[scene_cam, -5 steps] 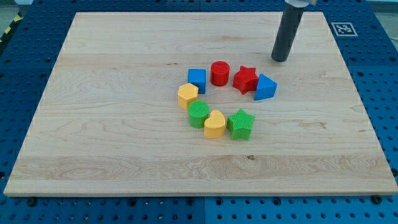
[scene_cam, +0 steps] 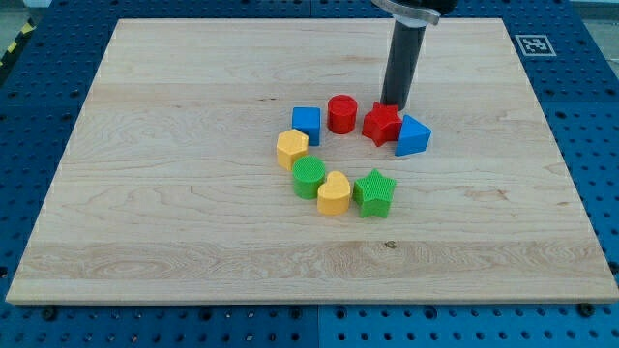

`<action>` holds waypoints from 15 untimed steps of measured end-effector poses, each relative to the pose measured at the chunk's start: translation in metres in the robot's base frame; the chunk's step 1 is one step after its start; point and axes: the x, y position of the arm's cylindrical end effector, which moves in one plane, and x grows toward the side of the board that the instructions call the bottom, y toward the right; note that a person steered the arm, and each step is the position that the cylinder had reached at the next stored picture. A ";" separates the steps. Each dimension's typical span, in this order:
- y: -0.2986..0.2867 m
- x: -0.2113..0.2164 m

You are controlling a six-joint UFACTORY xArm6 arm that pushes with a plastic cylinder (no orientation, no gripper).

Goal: Keep green circle and yellow heart in a diagonal line

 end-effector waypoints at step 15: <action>-0.055 0.115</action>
